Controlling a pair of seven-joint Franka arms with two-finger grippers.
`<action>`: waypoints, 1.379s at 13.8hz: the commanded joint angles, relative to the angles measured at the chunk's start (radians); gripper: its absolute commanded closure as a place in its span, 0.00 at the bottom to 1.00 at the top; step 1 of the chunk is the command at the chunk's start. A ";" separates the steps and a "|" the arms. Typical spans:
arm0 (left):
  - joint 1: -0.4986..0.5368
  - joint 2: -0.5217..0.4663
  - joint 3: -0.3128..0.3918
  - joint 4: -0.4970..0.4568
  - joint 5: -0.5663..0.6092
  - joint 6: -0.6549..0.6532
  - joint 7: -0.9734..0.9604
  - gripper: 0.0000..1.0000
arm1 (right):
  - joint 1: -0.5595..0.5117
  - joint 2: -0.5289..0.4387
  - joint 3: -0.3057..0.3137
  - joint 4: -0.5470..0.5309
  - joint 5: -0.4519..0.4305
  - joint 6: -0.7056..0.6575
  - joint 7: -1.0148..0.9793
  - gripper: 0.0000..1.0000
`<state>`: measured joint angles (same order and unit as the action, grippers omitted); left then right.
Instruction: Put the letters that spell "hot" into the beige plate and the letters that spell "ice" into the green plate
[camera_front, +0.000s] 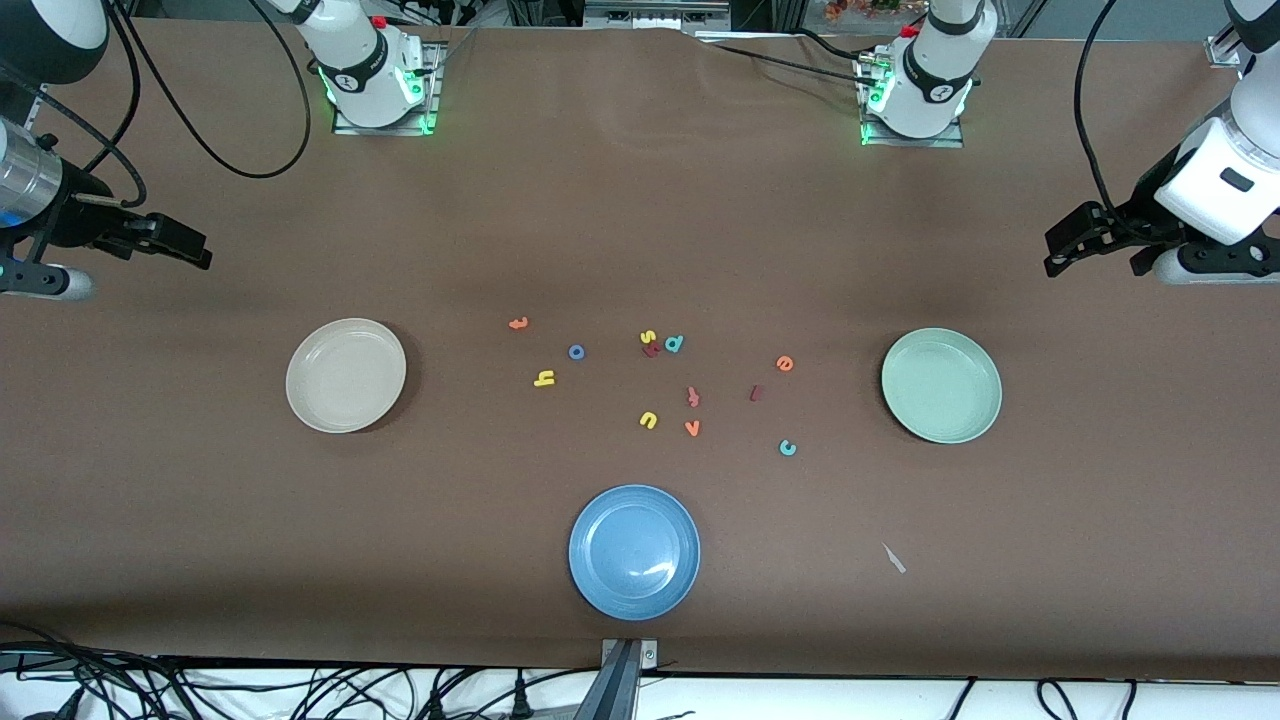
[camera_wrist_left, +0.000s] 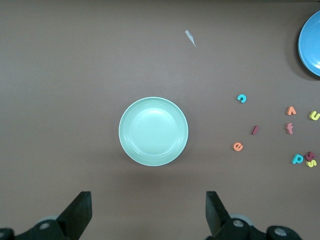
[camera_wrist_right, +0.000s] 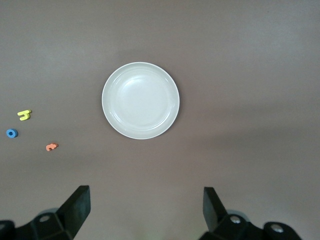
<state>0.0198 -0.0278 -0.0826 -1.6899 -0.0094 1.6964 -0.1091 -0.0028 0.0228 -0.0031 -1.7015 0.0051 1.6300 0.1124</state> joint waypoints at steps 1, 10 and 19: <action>0.000 0.014 0.003 0.032 -0.011 -0.023 0.002 0.00 | -0.005 -0.003 0.002 0.002 0.018 -0.021 -0.011 0.00; 0.002 0.014 0.004 0.032 -0.011 -0.023 0.003 0.00 | -0.003 0.002 0.002 0.016 0.016 -0.030 -0.011 0.00; 0.000 0.014 0.004 0.032 -0.011 -0.023 0.002 0.00 | -0.003 0.002 0.002 0.016 0.019 -0.030 -0.010 0.00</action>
